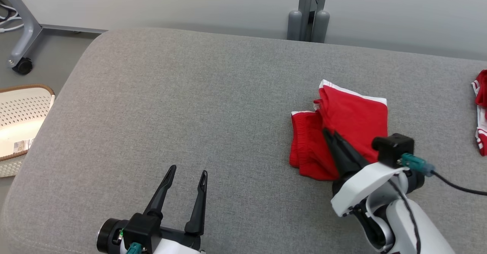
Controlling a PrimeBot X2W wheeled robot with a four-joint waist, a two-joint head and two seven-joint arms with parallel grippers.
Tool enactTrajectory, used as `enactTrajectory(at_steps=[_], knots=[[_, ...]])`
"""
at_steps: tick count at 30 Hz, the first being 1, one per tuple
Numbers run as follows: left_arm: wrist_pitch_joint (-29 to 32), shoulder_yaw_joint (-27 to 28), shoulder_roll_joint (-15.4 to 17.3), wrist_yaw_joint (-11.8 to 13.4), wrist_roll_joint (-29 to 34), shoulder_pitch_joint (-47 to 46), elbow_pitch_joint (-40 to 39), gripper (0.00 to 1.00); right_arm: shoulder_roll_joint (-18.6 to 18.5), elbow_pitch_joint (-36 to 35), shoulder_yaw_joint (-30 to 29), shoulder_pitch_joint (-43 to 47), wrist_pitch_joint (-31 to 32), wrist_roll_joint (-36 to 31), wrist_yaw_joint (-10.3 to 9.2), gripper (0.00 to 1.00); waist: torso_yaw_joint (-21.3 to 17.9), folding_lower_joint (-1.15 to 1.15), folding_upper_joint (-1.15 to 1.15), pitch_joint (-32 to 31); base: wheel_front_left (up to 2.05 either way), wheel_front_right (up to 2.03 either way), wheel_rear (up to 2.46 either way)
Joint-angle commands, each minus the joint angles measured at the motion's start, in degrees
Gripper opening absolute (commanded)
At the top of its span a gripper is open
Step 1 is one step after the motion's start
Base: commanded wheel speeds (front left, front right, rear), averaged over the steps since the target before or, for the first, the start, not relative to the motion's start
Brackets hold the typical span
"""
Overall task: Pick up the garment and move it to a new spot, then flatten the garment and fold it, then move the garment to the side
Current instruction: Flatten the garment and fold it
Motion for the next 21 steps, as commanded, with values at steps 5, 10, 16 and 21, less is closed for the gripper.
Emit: enactTrajectory(at_steps=[5, 10, 16, 21], knots=[[-0.2, 0.6, -0.2, -0.4, 0.3, -0.5, 0.2, 1.00, -0.3, -1.7, 2.8, 2.4, 2.0, -3.0, 0.00, 0.00, 0.2, 0.00, 0.00, 0.3, 0.00, 0.00, 0.00], [-0.2, 1.1, -0.3, -0.7, 0.5, -0.3, 0.2, 1.00, -0.3, -4.4, 4.7, 5.7, 4.6, -5.4, 0.00, 0.00, -0.4, 0.00, 0.00, 0.2, 0.00, 0.00, 0.00], [-0.2, 1.0, -0.3, -1.1, 0.7, -0.2, 0.5, 1.00, -0.3, -5.1, 5.4, 8.0, 5.5, -6.1, 0.00, 0.27, -1.3, 0.00, 0.00, -0.6, 0.00, 0.00, 0.00], [-0.2, 1.2, -0.3, -1.3, 1.1, 0.4, 0.9, 1.00, -0.3, -5.8, 5.4, 8.5, 4.0, -4.7, 0.00, 1.00, -2.0, 0.00, 0.00, -1.5, 0.00, 0.00, 0.00]])
